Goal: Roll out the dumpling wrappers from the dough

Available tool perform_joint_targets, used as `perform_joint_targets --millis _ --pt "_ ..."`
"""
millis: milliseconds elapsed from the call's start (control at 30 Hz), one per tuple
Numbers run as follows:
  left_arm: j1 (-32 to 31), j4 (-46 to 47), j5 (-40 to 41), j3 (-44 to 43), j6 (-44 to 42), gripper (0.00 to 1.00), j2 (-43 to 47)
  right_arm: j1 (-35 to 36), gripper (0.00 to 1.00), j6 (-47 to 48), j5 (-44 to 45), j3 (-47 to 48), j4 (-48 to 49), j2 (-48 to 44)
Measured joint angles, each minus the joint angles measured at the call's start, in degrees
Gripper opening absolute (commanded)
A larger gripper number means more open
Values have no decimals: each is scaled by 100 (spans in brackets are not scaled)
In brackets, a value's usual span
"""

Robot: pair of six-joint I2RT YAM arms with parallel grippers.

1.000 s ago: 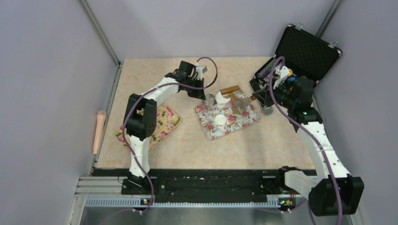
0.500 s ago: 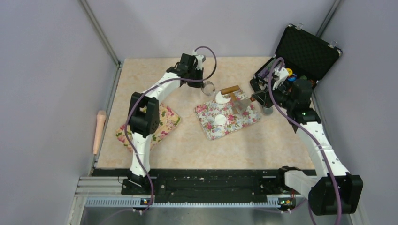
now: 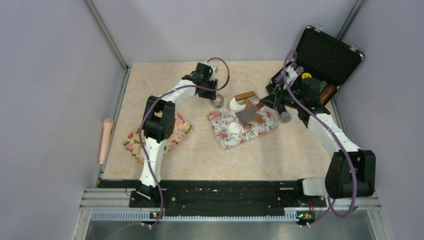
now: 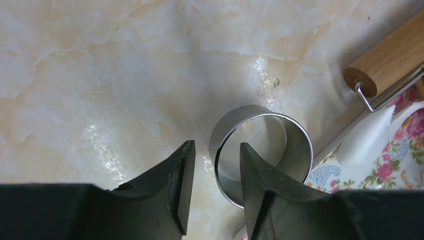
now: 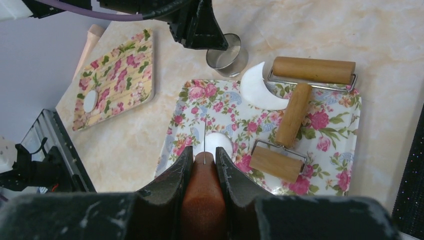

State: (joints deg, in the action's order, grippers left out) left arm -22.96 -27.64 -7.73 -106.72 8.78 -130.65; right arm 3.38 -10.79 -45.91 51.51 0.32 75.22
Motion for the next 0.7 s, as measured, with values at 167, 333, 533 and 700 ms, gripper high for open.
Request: perform_joint_targets --millis 167,333,533,700 --pt "0 15 131 13 -7 70 26 72 0 -111 103 173 22 181" --pt "7 33 15 417 -92 70 525 291 0 -129 479 393 -57 313" --pt "20 140 -411 1320 -549 66 1606 326 0 -120 1113 715 -721 693" --pt "-31 323 -389 1963 -872 64 1853 326 0 -125 1436 734 -1123 750"
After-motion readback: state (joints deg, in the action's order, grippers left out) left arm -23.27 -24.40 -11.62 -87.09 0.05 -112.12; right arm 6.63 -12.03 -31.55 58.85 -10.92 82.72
